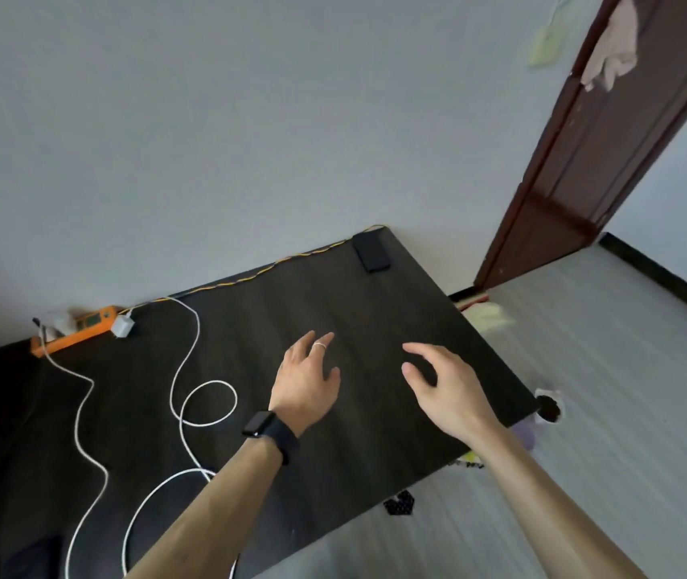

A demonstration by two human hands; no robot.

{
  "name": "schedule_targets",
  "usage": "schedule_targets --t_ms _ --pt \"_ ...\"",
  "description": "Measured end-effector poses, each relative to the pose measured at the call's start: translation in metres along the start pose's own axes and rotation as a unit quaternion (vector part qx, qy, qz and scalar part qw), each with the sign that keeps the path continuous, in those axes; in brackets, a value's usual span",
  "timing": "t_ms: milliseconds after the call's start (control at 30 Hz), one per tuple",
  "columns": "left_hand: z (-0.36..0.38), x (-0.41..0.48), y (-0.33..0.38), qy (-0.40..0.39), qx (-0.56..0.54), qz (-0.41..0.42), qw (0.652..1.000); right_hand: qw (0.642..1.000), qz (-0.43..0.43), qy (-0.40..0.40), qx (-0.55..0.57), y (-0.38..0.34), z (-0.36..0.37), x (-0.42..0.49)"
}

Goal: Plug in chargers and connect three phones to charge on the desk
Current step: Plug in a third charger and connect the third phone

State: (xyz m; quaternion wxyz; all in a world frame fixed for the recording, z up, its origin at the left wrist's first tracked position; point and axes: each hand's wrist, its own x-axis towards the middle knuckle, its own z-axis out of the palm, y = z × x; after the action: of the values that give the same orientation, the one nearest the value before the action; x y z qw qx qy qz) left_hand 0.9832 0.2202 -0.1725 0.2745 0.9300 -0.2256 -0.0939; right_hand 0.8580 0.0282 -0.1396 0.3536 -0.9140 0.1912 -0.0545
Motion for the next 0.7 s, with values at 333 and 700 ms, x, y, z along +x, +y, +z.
schedule_targets --t_ms 333,700 --pt "0.043 0.107 0.071 -0.034 0.038 0.003 0.999 0.998 0.055 -0.024 -0.036 0.081 -0.062 0.085" --pt "0.112 0.251 0.075 -0.092 0.07 -0.023 0.993 0.977 0.115 -0.129 -0.127 0.168 -0.042 0.216"
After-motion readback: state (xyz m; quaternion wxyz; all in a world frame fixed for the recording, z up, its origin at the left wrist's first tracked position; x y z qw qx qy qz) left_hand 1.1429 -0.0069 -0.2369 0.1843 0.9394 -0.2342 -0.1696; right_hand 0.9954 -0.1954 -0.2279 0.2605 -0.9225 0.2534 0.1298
